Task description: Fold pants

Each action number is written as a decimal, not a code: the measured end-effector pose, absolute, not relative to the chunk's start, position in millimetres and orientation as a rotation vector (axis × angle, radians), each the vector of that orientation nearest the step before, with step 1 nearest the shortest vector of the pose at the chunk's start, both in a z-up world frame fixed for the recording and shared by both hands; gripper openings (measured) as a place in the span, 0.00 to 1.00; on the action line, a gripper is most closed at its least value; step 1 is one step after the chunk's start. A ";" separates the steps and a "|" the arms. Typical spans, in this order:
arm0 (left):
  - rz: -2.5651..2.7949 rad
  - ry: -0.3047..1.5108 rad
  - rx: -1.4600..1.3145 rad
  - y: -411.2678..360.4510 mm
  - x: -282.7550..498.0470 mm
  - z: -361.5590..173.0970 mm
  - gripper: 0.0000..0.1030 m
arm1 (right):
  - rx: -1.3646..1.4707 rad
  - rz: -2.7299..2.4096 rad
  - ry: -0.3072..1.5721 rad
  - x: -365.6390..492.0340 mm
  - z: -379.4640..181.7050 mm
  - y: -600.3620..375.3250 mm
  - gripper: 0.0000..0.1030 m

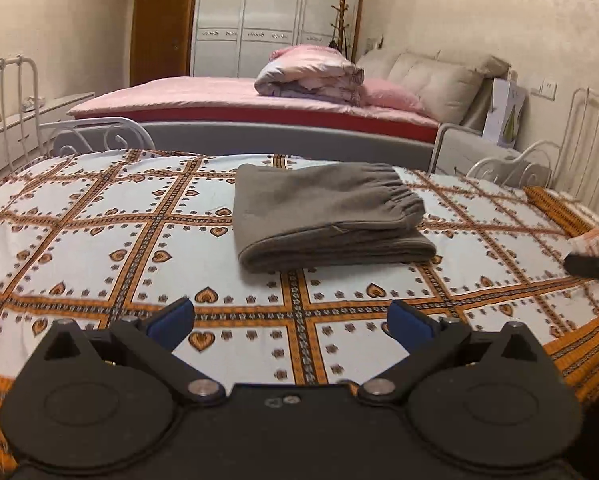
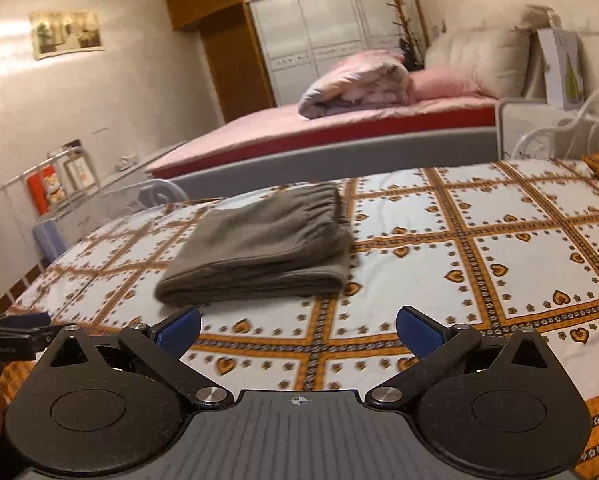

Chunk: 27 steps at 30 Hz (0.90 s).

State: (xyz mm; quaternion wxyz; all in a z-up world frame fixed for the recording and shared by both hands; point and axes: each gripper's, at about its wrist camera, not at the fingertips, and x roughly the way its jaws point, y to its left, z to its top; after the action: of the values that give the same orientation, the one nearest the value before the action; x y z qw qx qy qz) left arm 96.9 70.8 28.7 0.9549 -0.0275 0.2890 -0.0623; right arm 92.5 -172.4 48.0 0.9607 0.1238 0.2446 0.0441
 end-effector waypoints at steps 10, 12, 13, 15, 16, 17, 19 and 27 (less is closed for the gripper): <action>-0.152 0.532 -0.049 60.4 77.2 34.1 0.94 | 0.055 0.131 0.487 75.1 39.4 -117.7 1.00; -0.165 0.533 -0.028 54.4 78.2 32.1 0.94 | 0.060 0.130 0.488 78.8 37.7 -118.2 1.00; -0.170 0.532 -0.022 51.9 78.9 31.5 0.94 | 0.065 0.125 0.488 79.4 36.6 -119.5 1.00; -0.182 0.531 -0.023 48.7 80.0 30.6 0.94 | 0.079 0.115 0.490 80.1 35.8 -122.4 1.00; -0.186 0.530 -0.024 47.9 80.0 30.3 0.94 | 0.088 0.114 0.491 80.4 35.5 -124.7 1.00; -0.189 0.529 -0.021 46.2 80.4 30.3 0.94 | 0.096 0.110 0.488 80.3 35.7 -126.1 1.00; -0.193 0.525 -0.017 43.4 80.3 30.4 0.94 | 0.110 0.106 0.487 80.3 36.6 -129.5 1.00; -0.201 0.519 -0.006 41.4 81.3 29.7 0.94 | 0.110 0.107 0.486 79.7 38.0 -130.1 1.00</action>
State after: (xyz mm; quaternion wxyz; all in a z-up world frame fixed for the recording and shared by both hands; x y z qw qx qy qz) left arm 81.3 41.4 29.7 0.9615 -0.0031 0.2562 -0.0992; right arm 79.7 -130.1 38.0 0.9677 0.0546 0.2405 0.0528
